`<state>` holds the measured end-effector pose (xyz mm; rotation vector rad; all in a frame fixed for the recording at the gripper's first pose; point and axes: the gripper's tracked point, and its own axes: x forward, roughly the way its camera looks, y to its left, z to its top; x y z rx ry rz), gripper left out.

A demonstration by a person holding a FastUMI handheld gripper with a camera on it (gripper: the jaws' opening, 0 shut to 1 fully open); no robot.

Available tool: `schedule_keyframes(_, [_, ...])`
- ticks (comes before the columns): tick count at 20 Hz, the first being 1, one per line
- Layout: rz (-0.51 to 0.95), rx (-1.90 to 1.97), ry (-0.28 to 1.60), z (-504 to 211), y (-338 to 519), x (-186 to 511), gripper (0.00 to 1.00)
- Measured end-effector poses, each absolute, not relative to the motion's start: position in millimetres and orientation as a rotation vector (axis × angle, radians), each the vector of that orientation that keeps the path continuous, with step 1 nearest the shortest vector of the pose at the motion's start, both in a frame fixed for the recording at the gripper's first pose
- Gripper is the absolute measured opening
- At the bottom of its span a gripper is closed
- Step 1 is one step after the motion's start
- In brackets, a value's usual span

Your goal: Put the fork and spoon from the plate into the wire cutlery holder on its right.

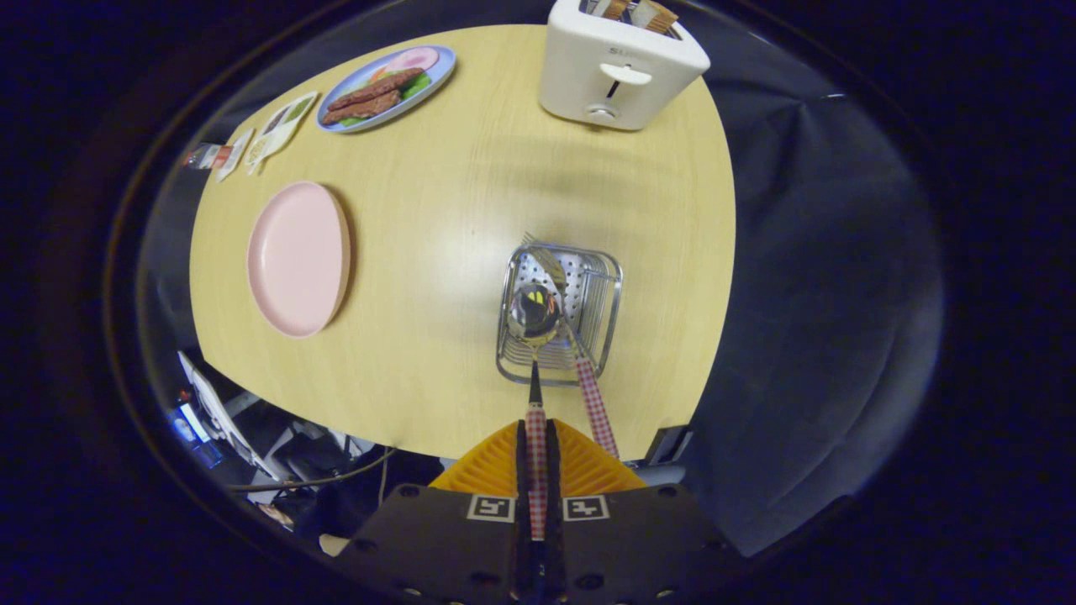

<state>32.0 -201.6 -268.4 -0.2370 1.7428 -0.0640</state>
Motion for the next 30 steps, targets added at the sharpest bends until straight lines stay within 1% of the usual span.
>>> schedule_keyframes(1, [-0.062,-0.232,1.731,-268.4,-199.9,35.1,0.06])
schedule_keyframes(2, [-0.060,-0.238,1.722,-269.8,-200.8,36.4,0.10])
schedule_keyframes(4, [-0.059,-0.237,1.703,-268.0,-198.9,39.5,0.10])
schedule_keyframes(6, [-0.046,-0.228,1.655,-266.2,-195.6,44.7,0.13])
schedule_keyframes(8, [-0.052,-0.220,1.608,-260.3,-192.8,48.2,0.13])
schedule_keyframes(9, [-0.054,-0.220,1.588,-258.3,-192.5,48.5,0.15])
schedule_keyframes(12, [-0.064,-0.187,1.531,-250.9,-187.2,47.0,0.16])
schedule_keyframes(16, [-0.071,-0.141,1.423,-238.4,-175.9,47.4,0.29])
schedule_keyframes(18, [-0.077,-0.126,1.332,-228.7,-167.6,52.3,0.31])
schedule_keyframes(19, [-0.077,-0.123,1.276,-221.3,-162.2,54.4,0.38])
schedule_keyframes(23, [-0.054,-0.094,1.111,-191.7,-124.4,54.4,0.61])
schedule_keyframes(28, [-0.043,-0.113,0.883,-149.2,-73.9,54.1,0.84])
schedule_keyframes(30, [-0.049,-0.123,0.786,-131.2,-53.6,52.2,0.89])
